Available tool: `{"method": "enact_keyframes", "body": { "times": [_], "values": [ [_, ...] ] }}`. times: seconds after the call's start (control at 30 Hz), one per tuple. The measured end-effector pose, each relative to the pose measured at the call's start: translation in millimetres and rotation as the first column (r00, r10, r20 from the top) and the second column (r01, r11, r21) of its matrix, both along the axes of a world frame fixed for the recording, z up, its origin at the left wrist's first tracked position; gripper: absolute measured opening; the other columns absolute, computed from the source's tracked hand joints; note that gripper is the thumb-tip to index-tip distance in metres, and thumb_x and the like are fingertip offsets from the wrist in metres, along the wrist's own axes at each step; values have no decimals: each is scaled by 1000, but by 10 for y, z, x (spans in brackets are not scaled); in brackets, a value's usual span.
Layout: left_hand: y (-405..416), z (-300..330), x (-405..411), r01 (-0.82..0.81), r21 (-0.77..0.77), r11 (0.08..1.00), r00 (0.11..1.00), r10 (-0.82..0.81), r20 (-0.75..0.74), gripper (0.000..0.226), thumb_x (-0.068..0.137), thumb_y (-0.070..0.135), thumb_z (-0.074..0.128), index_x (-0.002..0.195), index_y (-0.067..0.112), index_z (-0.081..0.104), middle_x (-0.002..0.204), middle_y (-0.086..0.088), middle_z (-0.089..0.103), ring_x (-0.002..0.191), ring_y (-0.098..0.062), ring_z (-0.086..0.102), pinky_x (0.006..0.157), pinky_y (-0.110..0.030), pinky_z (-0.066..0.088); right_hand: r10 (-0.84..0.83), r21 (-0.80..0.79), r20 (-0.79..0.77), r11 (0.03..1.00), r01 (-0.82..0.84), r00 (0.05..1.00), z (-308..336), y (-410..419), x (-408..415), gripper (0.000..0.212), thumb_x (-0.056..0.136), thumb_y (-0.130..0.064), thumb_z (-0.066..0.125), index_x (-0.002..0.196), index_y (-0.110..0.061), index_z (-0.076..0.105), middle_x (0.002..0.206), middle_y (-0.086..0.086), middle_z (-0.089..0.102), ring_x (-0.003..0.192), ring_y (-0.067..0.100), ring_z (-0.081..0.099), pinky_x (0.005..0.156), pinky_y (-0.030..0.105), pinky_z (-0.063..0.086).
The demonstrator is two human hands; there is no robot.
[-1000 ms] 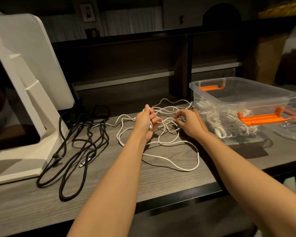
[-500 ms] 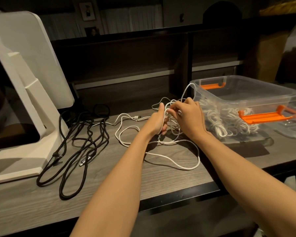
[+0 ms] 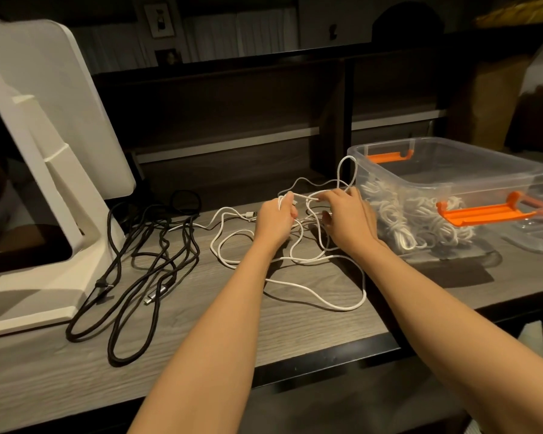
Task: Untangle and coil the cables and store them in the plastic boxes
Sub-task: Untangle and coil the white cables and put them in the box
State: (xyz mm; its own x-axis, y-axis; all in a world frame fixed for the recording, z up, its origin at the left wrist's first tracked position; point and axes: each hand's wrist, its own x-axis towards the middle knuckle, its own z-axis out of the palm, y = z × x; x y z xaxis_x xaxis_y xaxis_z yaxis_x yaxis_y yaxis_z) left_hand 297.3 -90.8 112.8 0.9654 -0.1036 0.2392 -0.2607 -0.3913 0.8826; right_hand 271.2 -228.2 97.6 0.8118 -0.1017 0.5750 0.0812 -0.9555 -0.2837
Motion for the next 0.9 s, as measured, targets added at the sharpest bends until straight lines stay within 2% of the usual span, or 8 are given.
{"method": "enact_keyframes", "body": {
  "times": [0.1,0.2,0.3,0.4,0.53,0.67,0.77,0.9],
  "values": [
    [-32,-1,-16,-6,-135,991,1000,3,-26,36,105,35,34,109,18,66,83,-2,59,59,-8,43,53,-22,34,12,28,-2,1000,-11,1000,1,39,-21,47,91,-10,57,135,-26,49,134,-3,52,120,21,40,81,34,39],
    [-31,43,-71,97,-481,871,980,-168,-106,30,105,37,36,117,26,61,108,-1,60,62,-6,39,52,-19,30,15,123,-27,992,-12,1000,17,45,-35,49,91,-12,59,136,-24,48,135,-2,53,126,23,40,87,41,43],
    [-7,70,-90,150,-626,765,957,-272,-104,36,106,39,30,115,27,63,115,7,63,89,-9,50,73,-23,40,15,230,-37,973,-6,999,24,23,-37,41,92,-14,56,133,-23,52,131,-2,56,127,25,41,89,41,43],
    [22,91,-80,93,-796,598,935,-328,-137,38,106,35,30,98,19,63,98,2,72,102,-13,62,91,-30,44,4,264,13,965,-8,1000,18,4,-36,34,93,-13,55,126,-22,59,123,0,62,119,25,49,79,37,42],
    [63,116,-53,-107,-922,371,891,-375,-254,40,105,33,38,74,11,53,55,0,54,54,-11,59,67,-30,56,-12,270,28,963,4,1000,16,-37,-25,18,92,-21,60,108,-18,67,116,0,60,114,22,49,75,33,39],
    [86,102,-35,-141,-808,572,889,-287,-358,42,105,35,36,70,14,45,51,5,36,42,-6,29,39,-16,29,44,246,58,968,-57,997,30,21,-53,23,88,-35,65,103,-17,66,116,-3,56,114,19,43,72,30,34],
    [70,116,-34,-9,-507,862,945,-159,-286,43,106,39,30,71,17,42,57,4,36,45,-7,28,40,-17,24,53,171,141,982,-78,989,58,77,-73,32,82,-44,69,97,-16,61,108,-3,53,106,18,42,66,28,33],
    [4,40,-33,80,-23,996,987,-83,-135,51,106,42,25,67,16,47,62,1,53,56,-14,48,63,-29,46,60,106,160,991,-77,985,49,68,-65,27,83,-31,71,95,-14,54,103,2,52,99,19,45,64,27,32]
  ]
}}
